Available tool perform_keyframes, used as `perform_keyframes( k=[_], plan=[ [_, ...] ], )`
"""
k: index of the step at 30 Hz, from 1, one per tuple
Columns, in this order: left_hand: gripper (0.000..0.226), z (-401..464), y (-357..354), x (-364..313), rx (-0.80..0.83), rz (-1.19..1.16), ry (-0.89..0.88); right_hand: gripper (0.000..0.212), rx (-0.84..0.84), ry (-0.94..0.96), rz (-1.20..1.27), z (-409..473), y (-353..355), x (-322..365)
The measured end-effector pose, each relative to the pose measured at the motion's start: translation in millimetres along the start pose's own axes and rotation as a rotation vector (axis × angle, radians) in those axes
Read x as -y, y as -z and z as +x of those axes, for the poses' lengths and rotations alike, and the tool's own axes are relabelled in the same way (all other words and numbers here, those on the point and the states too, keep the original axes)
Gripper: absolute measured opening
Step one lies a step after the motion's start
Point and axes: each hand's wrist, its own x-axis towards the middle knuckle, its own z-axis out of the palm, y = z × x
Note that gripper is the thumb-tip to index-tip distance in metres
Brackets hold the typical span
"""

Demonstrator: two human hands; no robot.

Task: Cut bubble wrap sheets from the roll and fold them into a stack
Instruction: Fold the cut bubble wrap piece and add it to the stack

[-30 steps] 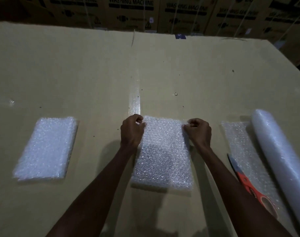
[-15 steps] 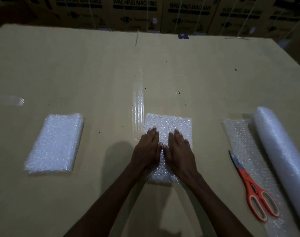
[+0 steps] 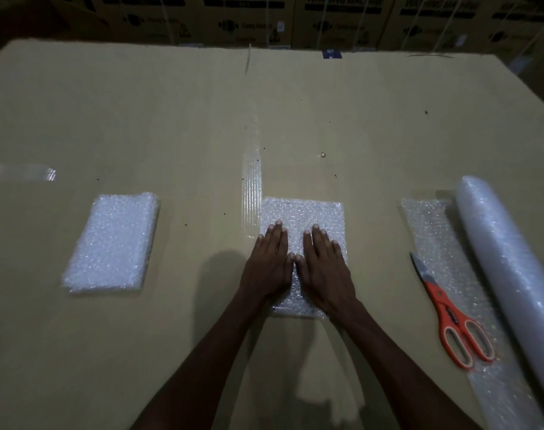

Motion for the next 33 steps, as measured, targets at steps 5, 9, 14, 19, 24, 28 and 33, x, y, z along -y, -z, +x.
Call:
perform_keyframes(
  k=[5, 9, 14, 19, 24, 28, 33],
  plan=[
    [0.063, 9.3, 15.3, -3.8, 0.121, 0.017, 0.020, 0.072, 0.101, 0.005, 0.055, 3.4, 16.4, 2.0],
    [0.070, -3.1, 33.5, -3.2, 0.096, 0.021, -0.005, 0.062, 0.056, 0.046, 0.151, -0.1, 41.2, -2.1],
    [0.052, -40.0, 44.6, 7.5, -0.039, 0.013, -0.222, 0.038, -0.234, 0.159, 0.234, -37.7, 60.5, -10.9],
    [0.035, -74.0, 44.7, 6.9, -0.262, -0.041, -0.425, 0.023, -0.164, 0.260, 0.278, -80.6, 51.3, -20.5],
    [0.039, -85.6, 37.3, 5.2, -0.141, -0.064, -0.386, 0.020, -0.074, 0.300, 0.174, -92.6, 43.3, -18.2],
    [0.029, -84.0, 41.8, -5.2, -0.098, -0.037, -0.310, 0.034, 0.000, 0.308, 0.104, -91.7, 49.1, -16.6],
    [0.030, -83.2, 48.1, -13.8, -0.048, -0.036, -0.260, 0.023, 0.021, 0.291, 0.069, -91.9, 55.8, -13.4]
  ],
)
